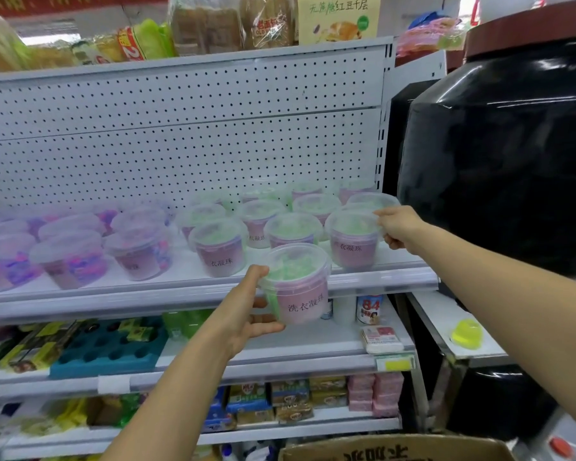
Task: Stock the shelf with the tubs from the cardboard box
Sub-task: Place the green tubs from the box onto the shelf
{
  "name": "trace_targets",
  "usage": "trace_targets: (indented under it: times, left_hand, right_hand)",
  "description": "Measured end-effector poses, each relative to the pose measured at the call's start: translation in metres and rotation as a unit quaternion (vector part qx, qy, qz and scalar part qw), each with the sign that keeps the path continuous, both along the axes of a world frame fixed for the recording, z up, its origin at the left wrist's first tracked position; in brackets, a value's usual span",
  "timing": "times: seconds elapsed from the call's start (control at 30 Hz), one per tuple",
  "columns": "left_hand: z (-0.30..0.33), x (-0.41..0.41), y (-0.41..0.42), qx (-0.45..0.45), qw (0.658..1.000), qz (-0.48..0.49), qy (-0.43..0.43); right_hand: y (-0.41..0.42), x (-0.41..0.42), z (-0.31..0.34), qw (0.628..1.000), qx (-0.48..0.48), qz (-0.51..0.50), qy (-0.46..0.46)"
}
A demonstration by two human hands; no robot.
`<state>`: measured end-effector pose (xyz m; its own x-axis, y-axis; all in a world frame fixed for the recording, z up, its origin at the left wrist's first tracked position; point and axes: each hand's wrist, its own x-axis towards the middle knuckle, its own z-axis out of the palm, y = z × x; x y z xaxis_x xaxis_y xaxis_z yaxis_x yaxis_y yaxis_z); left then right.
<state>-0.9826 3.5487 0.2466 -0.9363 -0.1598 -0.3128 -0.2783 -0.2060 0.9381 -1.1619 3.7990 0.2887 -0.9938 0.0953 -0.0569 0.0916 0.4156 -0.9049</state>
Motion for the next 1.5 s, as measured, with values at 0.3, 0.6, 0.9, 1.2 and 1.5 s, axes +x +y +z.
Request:
trace_targets:
  times: [0.3, 0.6, 0.9, 1.2, 1.5]
  left_hand:
    - [0.012, -0.001, 0.014, -0.016, 1.000, -0.007, 0.014]
    - [0.037, -0.014, 0.078, -0.044, 0.996, -0.066, 0.042]
    - [0.034, -0.085, 0.104, -0.627, 0.722, 0.016, 0.292]
    - [0.025, -0.122, 0.098, -0.723, 0.608, -0.066, 0.321]
    - [0.025, -0.126, 0.089, -0.772, 0.547, -0.054, 0.318]
  right_hand:
    - [0.004, 0.066, 0.017, 0.924, 0.252, 0.115, 0.262]
    - [0.028, 0.128, 0.007, 0.875, 0.204, 0.307, 0.314]
    - [0.100, 0.092, 0.006, 0.933, 0.113, 0.143, 0.310]
    - [0.103, 0.042, -0.012, 0.917, 0.225, 0.094, 0.316]
    - [0.086, 0.018, -0.028, 0.919, 0.275, 0.059, 0.277]
